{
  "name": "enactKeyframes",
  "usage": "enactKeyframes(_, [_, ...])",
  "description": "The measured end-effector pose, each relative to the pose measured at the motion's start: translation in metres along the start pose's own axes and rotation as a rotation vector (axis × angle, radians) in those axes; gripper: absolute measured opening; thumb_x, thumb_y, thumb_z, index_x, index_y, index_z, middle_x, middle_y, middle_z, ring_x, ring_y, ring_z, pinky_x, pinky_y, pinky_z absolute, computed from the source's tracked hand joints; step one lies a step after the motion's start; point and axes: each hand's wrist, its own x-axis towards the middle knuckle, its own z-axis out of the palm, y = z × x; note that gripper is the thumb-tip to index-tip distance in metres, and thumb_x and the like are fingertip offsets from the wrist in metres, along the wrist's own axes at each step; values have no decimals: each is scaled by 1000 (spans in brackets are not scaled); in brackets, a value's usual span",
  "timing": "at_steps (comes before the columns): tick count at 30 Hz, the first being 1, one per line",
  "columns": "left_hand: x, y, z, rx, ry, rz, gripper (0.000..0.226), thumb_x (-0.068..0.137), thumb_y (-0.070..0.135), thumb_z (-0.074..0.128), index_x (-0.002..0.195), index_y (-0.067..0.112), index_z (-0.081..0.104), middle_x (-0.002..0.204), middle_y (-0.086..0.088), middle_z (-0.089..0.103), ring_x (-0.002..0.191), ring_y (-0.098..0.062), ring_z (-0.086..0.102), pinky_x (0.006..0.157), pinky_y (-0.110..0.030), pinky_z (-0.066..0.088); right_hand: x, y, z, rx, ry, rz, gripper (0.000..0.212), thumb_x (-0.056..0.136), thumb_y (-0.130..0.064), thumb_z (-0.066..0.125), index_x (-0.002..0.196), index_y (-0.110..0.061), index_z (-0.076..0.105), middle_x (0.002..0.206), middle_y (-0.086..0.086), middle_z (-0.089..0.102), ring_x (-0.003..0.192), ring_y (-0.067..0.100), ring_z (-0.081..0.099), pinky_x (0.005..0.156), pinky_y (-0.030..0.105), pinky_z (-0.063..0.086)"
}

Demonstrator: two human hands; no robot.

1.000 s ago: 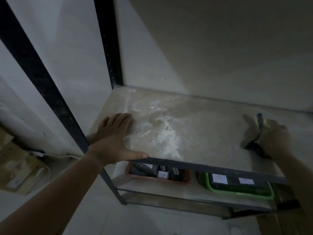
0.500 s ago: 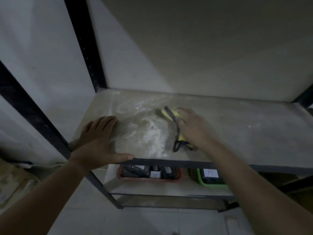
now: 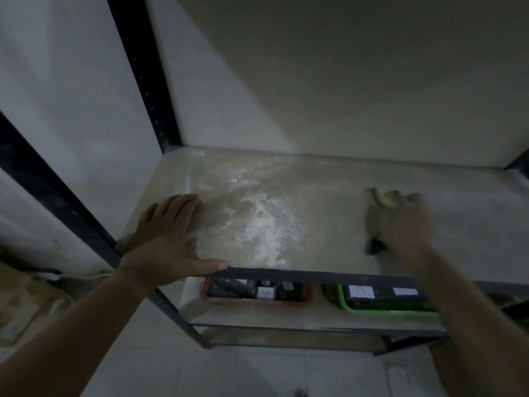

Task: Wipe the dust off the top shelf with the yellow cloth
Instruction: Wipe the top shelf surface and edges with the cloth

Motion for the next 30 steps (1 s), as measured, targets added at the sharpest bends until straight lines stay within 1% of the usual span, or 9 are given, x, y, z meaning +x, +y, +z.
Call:
enactKeyframes(2, [0, 0, 0, -12, -5, -3, 142, 52, 108, 35, 158, 15, 31, 164, 1, 28, 151, -21, 22, 123, -44, 16, 15, -36, 29, -67, 155, -75, 41, 90, -21, 44, 128, -6, 52, 127, 18, 52, 108, 38, 51, 87, 38, 42])
enactKeyframes(7, [-1, -1, -1, -14, -15, -7, 142, 51, 110, 31, 159, 17, 28, 165, 2, 25, 152, -21, 20, 123, -43, 15, -13, -163, 26, 247, 155, -300, 37, 94, -32, 41, 128, -17, 45, 131, 12, 40, 110, 32, 47, 88, 39, 40])
enactKeyframes(11, [-2, -1, -1, -20, -13, -5, 143, 50, 111, 30, 159, 18, 28, 165, 4, 24, 153, -21, 21, 123, -43, 16, 1, -156, 22, 429, 125, -404, 35, 95, -21, 44, 129, -18, 50, 127, 10, 47, 108, 32, 53, 87, 34, 44])
enactKeyframes(15, [0, -2, -1, -15, -17, -15, 145, 49, 111, 32, 160, 19, 24, 166, 6, 20, 154, -19, 17, 126, -43, 13, 44, -73, 1, 209, 244, -295, 37, 98, -16, 43, 134, -13, 47, 128, 15, 52, 109, 34, 55, 84, 33, 42])
enactKeyframes(18, [1, -4, 1, -23, -4, -14, 145, 48, 111, 36, 159, 19, 27, 165, 5, 24, 153, -19, 21, 125, -44, 16, 94, -22, 11, 292, 302, -156, 38, 89, -16, 47, 126, -18, 54, 120, 18, 50, 98, 39, 57, 88, 42, 51])
enactKeyframes(20, [1, -4, 1, -19, -5, -13, 145, 48, 111, 38, 159, 19, 27, 164, 6, 24, 152, -19, 21, 126, -44, 16, 116, -19, 26, 286, 269, -71, 40, 83, -20, 41, 121, -20, 55, 118, 17, 49, 94, 39, 58, 86, 47, 52])
enactKeyframes(23, [2, -3, 3, -19, -5, -15, 144, 48, 111, 40, 159, 19, 28, 164, 6, 26, 152, -20, 23, 126, -47, 17, 118, -61, 40, 246, 259, -29, 36, 83, -16, 39, 113, -14, 58, 118, 16, 49, 100, 38, 57, 87, 44, 51])
enactKeyframes(27, [2, -4, 4, -22, -8, -18, 144, 48, 111, 40, 159, 19, 29, 165, 6, 25, 153, -19, 22, 126, -47, 17, 96, -150, 47, 184, 219, -273, 47, 83, -27, 26, 120, -24, 54, 128, 5, 49, 114, 34, 48, 99, 43, 42])
enactKeyframes(30, [2, -4, 5, -11, -1, -15, 144, 48, 111, 40, 157, 17, 32, 164, 4, 29, 152, -21, 26, 124, -48, 20, 56, -188, 48, 255, 332, -490, 35, 78, -26, 46, 108, -23, 64, 108, 9, 56, 90, 31, 58, 77, 34, 51])
